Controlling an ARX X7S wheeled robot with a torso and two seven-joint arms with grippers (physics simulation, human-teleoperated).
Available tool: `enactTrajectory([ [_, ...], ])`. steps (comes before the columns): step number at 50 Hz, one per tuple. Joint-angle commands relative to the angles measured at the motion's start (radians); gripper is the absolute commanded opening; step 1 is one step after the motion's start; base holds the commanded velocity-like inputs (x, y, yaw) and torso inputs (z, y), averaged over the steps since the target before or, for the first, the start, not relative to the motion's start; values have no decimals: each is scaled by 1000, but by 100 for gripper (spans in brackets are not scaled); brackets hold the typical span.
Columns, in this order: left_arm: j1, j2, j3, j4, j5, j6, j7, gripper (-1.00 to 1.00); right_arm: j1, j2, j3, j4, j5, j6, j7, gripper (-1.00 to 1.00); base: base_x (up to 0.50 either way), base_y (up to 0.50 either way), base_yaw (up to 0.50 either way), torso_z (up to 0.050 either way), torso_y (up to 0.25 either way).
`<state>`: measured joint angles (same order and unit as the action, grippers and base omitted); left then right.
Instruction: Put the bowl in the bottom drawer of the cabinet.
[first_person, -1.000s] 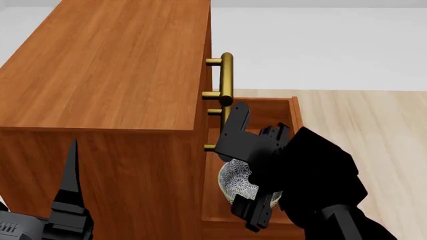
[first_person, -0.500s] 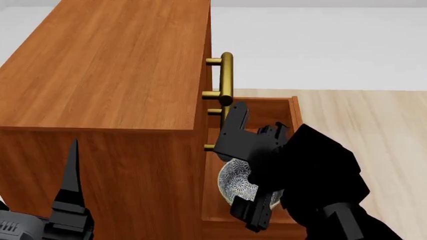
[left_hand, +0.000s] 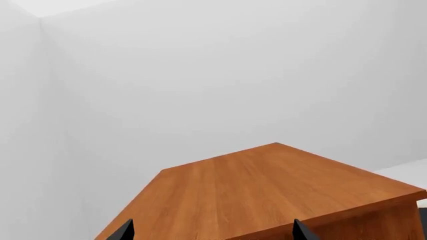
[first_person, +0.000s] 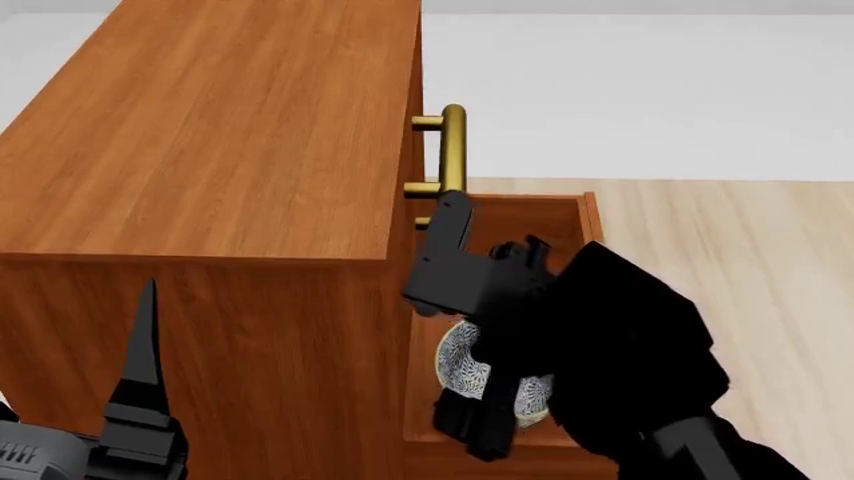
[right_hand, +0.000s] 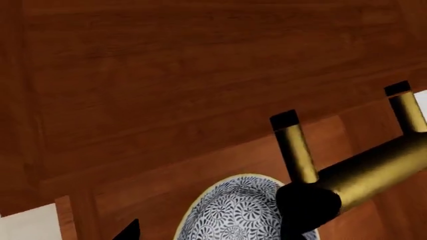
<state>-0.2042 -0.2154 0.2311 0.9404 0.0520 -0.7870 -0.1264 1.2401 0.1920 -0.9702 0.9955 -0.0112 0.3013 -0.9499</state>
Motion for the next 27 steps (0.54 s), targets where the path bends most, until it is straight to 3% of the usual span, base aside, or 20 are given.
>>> enactTrajectory([
  [1,5,-4,-2,-1,-5,14,-4,100,-17,42,7,-173,31,87,7,100,0,0,0,0,0],
  [27,-7,-10,2,6,-18,-5,-14,100,-63,120,12,-382,39,224,24,100,0,0,1,0,0],
])
